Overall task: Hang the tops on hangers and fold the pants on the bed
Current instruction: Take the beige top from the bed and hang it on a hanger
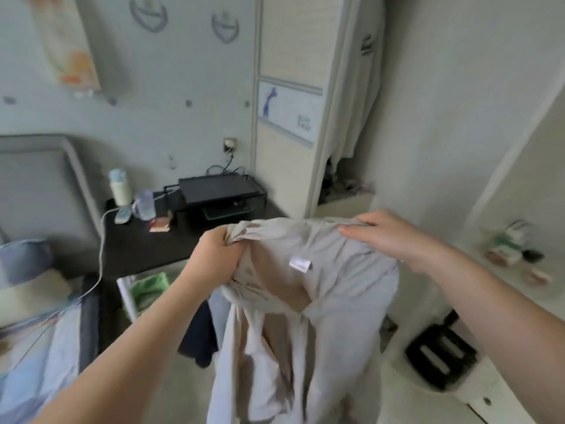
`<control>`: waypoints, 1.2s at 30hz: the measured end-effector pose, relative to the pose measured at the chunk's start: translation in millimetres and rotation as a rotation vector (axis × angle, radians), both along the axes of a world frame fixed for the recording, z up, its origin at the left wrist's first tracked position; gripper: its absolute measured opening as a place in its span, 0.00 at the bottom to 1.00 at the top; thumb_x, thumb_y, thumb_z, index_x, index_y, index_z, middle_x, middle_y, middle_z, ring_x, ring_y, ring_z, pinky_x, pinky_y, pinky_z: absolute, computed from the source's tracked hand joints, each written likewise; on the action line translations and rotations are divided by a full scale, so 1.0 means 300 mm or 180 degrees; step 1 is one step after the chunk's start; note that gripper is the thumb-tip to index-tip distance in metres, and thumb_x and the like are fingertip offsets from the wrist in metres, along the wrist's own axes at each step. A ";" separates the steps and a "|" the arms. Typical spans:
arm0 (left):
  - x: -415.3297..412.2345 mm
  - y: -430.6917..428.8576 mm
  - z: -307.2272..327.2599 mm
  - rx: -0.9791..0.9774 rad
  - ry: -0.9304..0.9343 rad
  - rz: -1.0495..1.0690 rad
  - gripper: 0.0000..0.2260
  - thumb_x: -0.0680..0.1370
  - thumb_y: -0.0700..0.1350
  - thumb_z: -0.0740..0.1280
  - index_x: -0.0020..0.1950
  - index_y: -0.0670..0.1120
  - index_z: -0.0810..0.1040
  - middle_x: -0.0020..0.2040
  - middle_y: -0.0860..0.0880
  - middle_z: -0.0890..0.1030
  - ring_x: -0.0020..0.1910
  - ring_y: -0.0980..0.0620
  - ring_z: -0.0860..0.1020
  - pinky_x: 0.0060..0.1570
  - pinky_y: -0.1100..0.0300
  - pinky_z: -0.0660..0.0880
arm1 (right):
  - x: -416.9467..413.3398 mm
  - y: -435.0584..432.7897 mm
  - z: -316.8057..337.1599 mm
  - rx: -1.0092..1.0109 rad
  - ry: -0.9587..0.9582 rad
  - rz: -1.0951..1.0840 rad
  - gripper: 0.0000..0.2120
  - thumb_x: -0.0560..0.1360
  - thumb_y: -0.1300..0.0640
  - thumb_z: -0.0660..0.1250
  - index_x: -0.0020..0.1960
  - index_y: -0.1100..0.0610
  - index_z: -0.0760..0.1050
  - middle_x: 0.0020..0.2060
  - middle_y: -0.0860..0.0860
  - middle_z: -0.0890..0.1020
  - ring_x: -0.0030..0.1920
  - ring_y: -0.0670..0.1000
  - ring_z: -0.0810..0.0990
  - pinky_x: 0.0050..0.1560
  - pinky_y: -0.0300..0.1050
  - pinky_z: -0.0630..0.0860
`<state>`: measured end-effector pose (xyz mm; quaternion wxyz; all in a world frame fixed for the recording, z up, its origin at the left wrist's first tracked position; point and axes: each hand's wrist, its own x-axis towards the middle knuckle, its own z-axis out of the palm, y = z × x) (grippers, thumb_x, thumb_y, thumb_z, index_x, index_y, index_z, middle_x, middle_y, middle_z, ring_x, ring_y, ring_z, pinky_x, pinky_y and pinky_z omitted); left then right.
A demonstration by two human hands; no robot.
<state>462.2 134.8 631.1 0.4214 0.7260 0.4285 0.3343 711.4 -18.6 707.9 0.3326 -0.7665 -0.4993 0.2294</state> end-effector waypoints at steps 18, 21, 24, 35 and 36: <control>1.121 0.288 0.822 0.0242 -0.0641 -0.1029 0.17 0.78 0.54 0.71 0.51 0.39 0.82 0.45 0.40 0.85 0.43 0.45 0.84 0.41 0.56 0.77 | 0.836 0.190 0.812 0.1510 -0.0922 -0.1000 0.14 0.74 0.54 0.73 0.37 0.55 0.69 0.34 0.53 0.69 0.34 0.50 0.68 0.33 0.43 0.60; 1.258 0.359 0.949 0.0046 -0.0822 -0.1111 0.12 0.79 0.50 0.67 0.51 0.41 0.82 0.43 0.42 0.85 0.41 0.44 0.84 0.42 0.54 0.80 | 0.931 0.249 0.936 0.1591 -0.1147 -0.1157 0.12 0.74 0.55 0.73 0.40 0.58 0.72 0.33 0.55 0.71 0.34 0.50 0.69 0.33 0.43 0.62; 1.401 0.430 1.067 -0.0163 -0.0978 -0.1144 0.12 0.80 0.47 0.64 0.55 0.40 0.81 0.47 0.40 0.85 0.46 0.41 0.84 0.47 0.51 0.80 | 1.013 0.312 1.044 0.1702 -0.1455 -0.1431 0.13 0.75 0.55 0.74 0.39 0.58 0.72 0.30 0.53 0.70 0.31 0.50 0.68 0.30 0.43 0.61; 1.824 0.589 1.421 -0.0394 -0.1634 -0.2329 0.09 0.82 0.39 0.60 0.53 0.38 0.80 0.49 0.39 0.85 0.45 0.41 0.84 0.40 0.53 0.80 | 1.241 0.461 1.331 0.0706 -0.2285 -0.2818 0.16 0.79 0.53 0.68 0.42 0.67 0.76 0.34 0.61 0.77 0.25 0.57 0.75 0.22 0.39 0.68; 1.865 0.597 1.445 -0.0404 -0.1630 -0.2435 0.09 0.82 0.39 0.60 0.52 0.38 0.79 0.47 0.39 0.85 0.43 0.42 0.84 0.39 0.54 0.78 | 1.275 0.472 1.339 0.0565 -0.2341 -0.2985 0.15 0.79 0.55 0.67 0.40 0.66 0.75 0.34 0.62 0.79 0.23 0.57 0.75 0.21 0.40 0.69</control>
